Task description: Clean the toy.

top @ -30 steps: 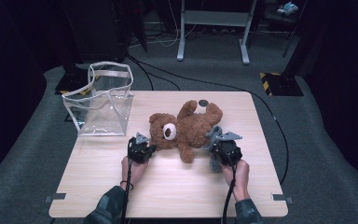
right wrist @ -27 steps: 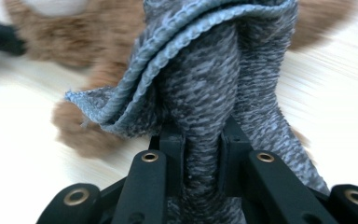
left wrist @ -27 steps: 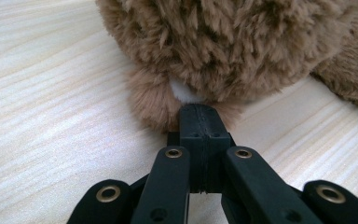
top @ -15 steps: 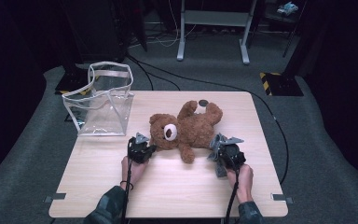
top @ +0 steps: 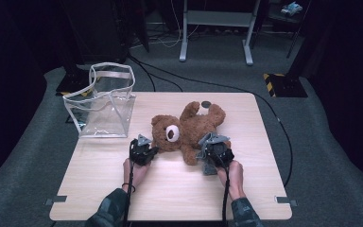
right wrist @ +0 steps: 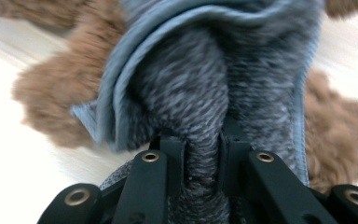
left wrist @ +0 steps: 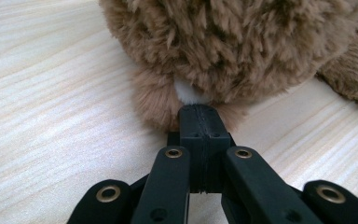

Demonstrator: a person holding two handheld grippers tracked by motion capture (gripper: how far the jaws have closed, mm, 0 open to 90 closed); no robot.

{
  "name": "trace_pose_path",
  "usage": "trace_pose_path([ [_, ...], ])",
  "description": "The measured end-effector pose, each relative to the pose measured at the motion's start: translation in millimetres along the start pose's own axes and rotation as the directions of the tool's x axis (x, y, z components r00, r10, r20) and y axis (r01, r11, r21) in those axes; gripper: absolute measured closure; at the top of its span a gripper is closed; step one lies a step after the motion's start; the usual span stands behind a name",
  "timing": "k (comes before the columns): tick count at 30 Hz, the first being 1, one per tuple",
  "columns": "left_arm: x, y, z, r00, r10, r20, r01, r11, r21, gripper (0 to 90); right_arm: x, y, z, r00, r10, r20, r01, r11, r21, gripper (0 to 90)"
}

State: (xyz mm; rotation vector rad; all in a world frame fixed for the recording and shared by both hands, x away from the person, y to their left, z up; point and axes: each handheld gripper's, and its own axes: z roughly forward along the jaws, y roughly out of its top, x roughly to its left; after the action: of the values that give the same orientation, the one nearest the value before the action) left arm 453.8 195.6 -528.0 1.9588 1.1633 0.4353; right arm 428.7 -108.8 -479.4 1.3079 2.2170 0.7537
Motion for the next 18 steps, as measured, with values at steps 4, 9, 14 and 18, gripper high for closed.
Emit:
trace_pose_path([
  [4, -0.2, 0.0, 0.0, 1.0000, 0.001, -0.001, -0.001, 1.0000, 0.000, 89.9, -18.7, -20.0, -6.0, 0.9967, 0.042, 0.069, -0.044, 0.998, 0.038, 76.5],
  [9, -0.2, 0.1, 0.0, 1.0000, 0.001, 0.000, -0.001, 1.0000, 0.002, 89.9, -18.1, -21.4, -12.4, 0.9981, 0.029, 0.054, -0.030, 1.000, 0.004, 76.6],
  [14, -0.2, 0.1, 0.0, 1.0000, 0.001, 0.001, -0.001, 1.0000, 0.001, 89.9, 21.8, 8.9, -5.1, 0.9944, -0.106, -0.008, 0.105, 0.994, -0.032, 76.6],
  [18, 0.0, 0.1, -0.2, 1.0000, 0.005, 0.005, -0.005, 1.0000, 0.004, 89.9, 35.6, 22.8, 8.2, 0.9850, -0.170, -0.030, 0.169, 0.985, -0.021, 76.7],
])
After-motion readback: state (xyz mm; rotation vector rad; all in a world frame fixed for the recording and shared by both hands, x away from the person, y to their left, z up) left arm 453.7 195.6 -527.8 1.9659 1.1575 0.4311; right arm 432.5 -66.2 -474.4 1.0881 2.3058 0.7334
